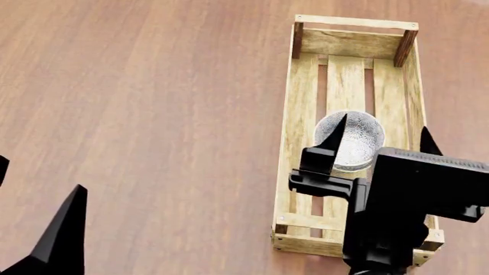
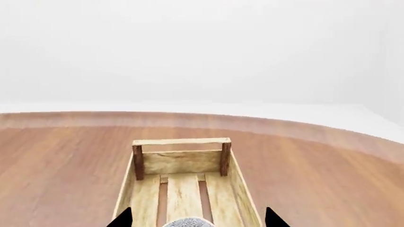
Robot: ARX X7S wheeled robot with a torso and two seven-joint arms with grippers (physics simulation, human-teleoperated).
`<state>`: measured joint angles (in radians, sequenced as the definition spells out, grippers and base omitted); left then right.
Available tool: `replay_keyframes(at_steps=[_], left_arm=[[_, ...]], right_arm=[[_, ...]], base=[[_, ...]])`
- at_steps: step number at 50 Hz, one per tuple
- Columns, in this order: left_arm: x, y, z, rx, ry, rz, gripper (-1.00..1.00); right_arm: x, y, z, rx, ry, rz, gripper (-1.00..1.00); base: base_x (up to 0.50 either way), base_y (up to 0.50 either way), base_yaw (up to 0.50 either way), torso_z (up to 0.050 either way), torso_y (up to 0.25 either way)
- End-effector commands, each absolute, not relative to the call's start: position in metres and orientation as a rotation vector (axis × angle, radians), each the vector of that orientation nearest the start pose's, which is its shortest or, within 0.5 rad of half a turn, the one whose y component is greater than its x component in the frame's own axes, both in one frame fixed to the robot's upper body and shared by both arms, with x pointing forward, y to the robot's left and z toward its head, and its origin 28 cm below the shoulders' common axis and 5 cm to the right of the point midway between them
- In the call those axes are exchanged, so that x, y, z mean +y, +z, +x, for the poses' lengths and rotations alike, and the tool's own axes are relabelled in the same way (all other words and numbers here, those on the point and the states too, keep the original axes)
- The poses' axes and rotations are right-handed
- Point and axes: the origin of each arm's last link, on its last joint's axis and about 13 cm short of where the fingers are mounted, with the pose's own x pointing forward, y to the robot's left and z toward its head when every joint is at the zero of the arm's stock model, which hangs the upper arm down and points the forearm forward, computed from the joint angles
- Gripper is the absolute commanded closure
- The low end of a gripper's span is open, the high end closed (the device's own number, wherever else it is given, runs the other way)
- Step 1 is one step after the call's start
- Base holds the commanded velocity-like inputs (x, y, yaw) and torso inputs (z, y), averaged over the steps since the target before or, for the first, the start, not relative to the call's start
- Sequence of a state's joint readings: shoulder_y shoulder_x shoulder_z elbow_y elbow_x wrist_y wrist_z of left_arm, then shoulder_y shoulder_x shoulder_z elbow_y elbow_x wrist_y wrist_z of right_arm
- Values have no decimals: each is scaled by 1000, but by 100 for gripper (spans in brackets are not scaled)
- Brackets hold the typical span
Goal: Stack the right bowl on the left bowl and place them in the tray.
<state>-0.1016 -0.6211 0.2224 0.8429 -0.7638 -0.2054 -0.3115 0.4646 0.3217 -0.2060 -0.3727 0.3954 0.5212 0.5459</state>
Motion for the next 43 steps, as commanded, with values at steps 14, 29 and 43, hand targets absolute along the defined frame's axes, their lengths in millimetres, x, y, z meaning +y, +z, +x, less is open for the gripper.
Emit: replay_keyframes(at_steps=[14, 29, 43], left_arm=[[218, 174, 176, -399, -399, -172, -100], [217, 172, 176, -393, -396, -169, -100], [217, 170, 178, -385, -391, -174, -100]], right_arm=[[-104, 135, 234, -453, -168, -132, -100], [-100, 130, 224, -490, -179, -115, -100], [-100, 130, 222, -499, -183, -102, -100]], base=[[0, 0, 0, 0, 0], [0, 0, 0, 0, 0], [0, 0, 0, 0, 0]])
